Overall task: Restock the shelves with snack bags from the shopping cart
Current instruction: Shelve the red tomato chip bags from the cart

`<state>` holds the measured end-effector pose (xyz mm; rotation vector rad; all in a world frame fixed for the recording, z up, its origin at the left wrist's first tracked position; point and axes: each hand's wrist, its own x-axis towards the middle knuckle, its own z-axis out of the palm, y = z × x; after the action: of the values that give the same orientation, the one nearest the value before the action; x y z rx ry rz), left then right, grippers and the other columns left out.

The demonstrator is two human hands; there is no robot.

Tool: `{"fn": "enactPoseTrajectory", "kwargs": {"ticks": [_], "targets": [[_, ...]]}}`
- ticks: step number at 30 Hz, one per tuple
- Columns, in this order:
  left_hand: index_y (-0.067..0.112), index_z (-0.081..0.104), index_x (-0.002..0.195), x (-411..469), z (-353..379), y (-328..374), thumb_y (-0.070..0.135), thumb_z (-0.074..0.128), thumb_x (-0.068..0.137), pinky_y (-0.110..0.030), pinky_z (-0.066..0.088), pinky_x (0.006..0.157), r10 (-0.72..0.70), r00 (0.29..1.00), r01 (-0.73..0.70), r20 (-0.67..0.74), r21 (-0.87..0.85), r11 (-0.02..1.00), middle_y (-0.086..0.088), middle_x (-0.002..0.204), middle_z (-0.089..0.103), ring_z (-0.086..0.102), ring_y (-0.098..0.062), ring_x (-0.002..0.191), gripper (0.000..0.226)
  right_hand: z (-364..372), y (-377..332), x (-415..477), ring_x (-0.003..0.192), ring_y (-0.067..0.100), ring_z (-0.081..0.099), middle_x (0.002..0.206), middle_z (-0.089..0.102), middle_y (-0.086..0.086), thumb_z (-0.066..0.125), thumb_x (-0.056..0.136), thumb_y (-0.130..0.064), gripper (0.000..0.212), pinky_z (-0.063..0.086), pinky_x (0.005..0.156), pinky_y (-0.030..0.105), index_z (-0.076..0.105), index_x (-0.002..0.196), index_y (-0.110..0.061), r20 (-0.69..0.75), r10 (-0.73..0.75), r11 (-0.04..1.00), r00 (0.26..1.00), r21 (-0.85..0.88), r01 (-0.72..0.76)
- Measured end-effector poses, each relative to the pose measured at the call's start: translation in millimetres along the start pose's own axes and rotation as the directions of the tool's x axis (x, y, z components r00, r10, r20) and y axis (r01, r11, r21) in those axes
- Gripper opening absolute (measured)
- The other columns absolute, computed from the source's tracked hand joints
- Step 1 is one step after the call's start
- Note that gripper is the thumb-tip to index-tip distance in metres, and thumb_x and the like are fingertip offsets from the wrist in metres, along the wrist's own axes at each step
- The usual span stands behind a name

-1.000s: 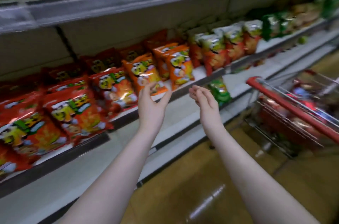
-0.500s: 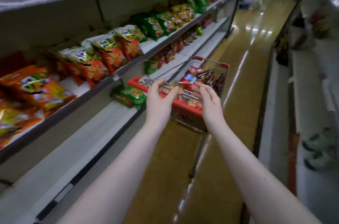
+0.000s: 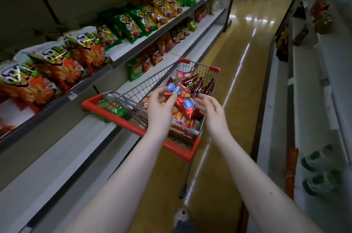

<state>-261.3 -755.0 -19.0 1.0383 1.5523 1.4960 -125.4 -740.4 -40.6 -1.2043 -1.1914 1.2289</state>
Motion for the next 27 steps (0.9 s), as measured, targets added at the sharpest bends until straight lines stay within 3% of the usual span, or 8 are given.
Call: {"fn": "enactPoseTrajectory", "kwargs": {"ticks": [4, 9, 11, 14, 17, 21, 24, 27], "targets": [[0.024, 0.055, 0.113, 50.2, 27.6, -12.4, 0.022, 0.064, 0.090, -0.038, 0.046, 0.100, -0.084, 0.996, 0.083, -0.031, -0.035, 0.996, 0.002, 0.122, 0.058, 0.055, -0.017, 0.117, 0.025, 0.0, 11.2, 60.1, 0.104, 0.010, 0.061, 0.108, 0.064, -0.003, 0.037, 0.102, -0.025, 0.024, 0.049, 0.080, 0.013, 0.056, 0.115, -0.019, -0.019, 0.031, 0.999, 0.999, -0.044, -0.032], [0.024, 0.055, 0.110, 98.1, 49.1, -25.1, 0.023, 0.062, 0.091, -0.039, 0.049, 0.096, -0.157, 0.985, 0.152, -0.075, -0.060, 0.987, 0.004, 0.117, 0.059, 0.057, -0.017, 0.113, 0.020, 0.7, 25.8, 120.5, 0.102, 0.012, 0.062, 0.109, 0.065, 0.001, 0.037, 0.102, -0.023, 0.027, 0.049, 0.086, 0.020, 0.056, 0.118, -0.012, 0.041, 0.096, 0.995, 0.995, -0.033, -0.094], [0.024, 0.054, 0.109, 114.6, 55.6, -30.9, 0.022, 0.061, 0.091, -0.030, 0.049, 0.090, -0.169, 0.979, 0.162, -0.111, -0.068, 0.984, 0.008, 0.110, 0.058, 0.056, -0.014, 0.110, 0.019, -0.2, 34.7, 146.3, 0.100, 0.013, 0.062, 0.109, 0.065, 0.002, 0.037, 0.102, -0.023, 0.025, 0.049, 0.088, 0.023, 0.056, 0.116, -0.013, 0.062, 0.118, 0.993, 0.991, -0.034, -0.116], [0.019, 0.054, 0.109, 143.2, 68.3, -41.8, 0.017, 0.061, 0.091, -0.005, 0.043, 0.063, -0.190, 0.962, 0.176, -0.197, -0.089, 0.980, 0.011, 0.101, 0.056, 0.055, -0.003, 0.094, 0.019, -1.6, 52.8, 189.4, 0.098, 0.013, 0.062, 0.109, 0.064, 0.001, 0.036, 0.102, -0.022, 0.026, 0.049, 0.085, 0.022, 0.055, 0.118, -0.013, 0.125, 0.157, 0.986, 0.980, -0.068, -0.150], [0.015, 0.056, 0.110, 168.3, 84.6, -57.2, 0.013, 0.061, 0.091, 0.000, 0.040, 0.055, -0.230, 0.933, 0.218, -0.276, -0.074, 0.973, 0.009, 0.101, 0.058, 0.053, 0.002, 0.089, 0.020, -5.2, 72.0, 230.0, 0.096, 0.011, 0.063, 0.110, 0.064, 0.002, 0.036, 0.102, -0.022, 0.027, 0.050, 0.084, 0.024, 0.055, 0.119, -0.012, 0.187, 0.208, 0.976, 0.960, -0.101, -0.192], [0.005, 0.059, 0.114, 198.5, 115.8, -83.1, 0.012, 0.063, 0.089, -0.012, 0.045, 0.079, -0.276, 0.864, 0.272, -0.422, -0.069, 0.960, 0.002, 0.108, 0.058, 0.055, -0.014, 0.100, 0.026, -14.3, 97.2, 287.8, 0.091, 0.008, 0.063, 0.105, 0.065, 0.000, 0.037, 0.102, -0.022, 0.024, 0.049, 0.080, 0.021, 0.055, 0.116, -0.015, 0.278, 0.248, 0.966, 0.928, -0.148, -0.214], [0.020, 0.060, 0.100, 213.2, 140.7, -100.9, 0.013, 0.065, 0.088, -0.049, 0.048, 0.093, -0.422, 0.773, 0.395, -0.473, -0.161, 0.905, -0.003, 0.109, 0.060, 0.057, -0.043, 0.108, 0.015, -21.5, 112.4, 324.9, 0.092, 0.009, 0.063, 0.101, 0.065, -0.004, 0.039, 0.102, -0.025, 0.020, 0.048, 0.080, 0.019, 0.055, 0.111, -0.018, 0.365, 0.309, 0.949, 0.878, -0.182, -0.258], [0.022, 0.057, 0.095, 221.3, 159.2, -120.1, 0.011, 0.066, 0.087, -0.043, 0.047, 0.086, -0.477, 0.688, 0.434, -0.547, -0.217, 0.875, -0.001, 0.102, 0.059, 0.058, -0.036, 0.101, 0.016, -21.7, 132.0, 355.7, 0.092, 0.009, 0.062, 0.103, 0.065, -0.001, 0.039, 0.102, -0.025, 0.021, 0.048, 0.079, 0.017, 0.055, 0.112, -0.015, 0.435, 0.358, 0.932, 0.826, -0.216, -0.290]]}}
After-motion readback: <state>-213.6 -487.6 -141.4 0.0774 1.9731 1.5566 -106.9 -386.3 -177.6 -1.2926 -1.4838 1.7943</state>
